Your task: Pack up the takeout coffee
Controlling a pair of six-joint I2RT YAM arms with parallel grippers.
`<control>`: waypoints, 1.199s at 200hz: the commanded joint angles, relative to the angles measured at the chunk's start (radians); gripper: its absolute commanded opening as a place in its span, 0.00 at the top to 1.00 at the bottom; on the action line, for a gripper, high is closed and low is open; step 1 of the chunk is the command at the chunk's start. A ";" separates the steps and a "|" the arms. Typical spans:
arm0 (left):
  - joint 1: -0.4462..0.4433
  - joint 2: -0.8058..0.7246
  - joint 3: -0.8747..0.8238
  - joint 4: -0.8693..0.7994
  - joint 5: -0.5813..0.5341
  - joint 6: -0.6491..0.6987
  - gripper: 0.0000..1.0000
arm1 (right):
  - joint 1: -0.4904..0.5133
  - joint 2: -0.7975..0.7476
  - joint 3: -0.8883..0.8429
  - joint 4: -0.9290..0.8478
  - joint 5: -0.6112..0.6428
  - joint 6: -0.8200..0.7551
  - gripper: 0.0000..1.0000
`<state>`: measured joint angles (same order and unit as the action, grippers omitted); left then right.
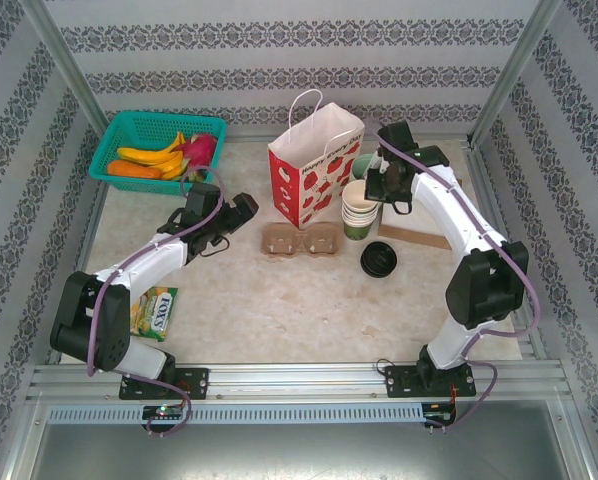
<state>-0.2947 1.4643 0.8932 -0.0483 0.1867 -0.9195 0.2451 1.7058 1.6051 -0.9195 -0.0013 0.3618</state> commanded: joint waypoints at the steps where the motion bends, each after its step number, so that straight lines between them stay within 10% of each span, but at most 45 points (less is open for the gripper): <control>1: -0.011 -0.009 0.031 -0.043 -0.007 0.031 0.01 | 0.003 -0.047 0.030 -0.014 -0.027 -0.019 1.00; 154: -0.011 -0.004 0.058 -0.117 -0.053 0.027 0.01 | 0.021 -0.276 -0.024 0.031 0.053 -0.018 1.00; 240: -0.012 -0.014 0.128 -0.268 -0.011 0.125 0.01 | 0.231 -0.480 -0.270 0.104 -0.009 0.146 1.00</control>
<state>-0.2947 1.4635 0.9791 -0.2104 0.1646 -0.8577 0.3897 1.2327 1.4342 -0.8562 0.0074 0.4084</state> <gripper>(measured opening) 0.994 0.064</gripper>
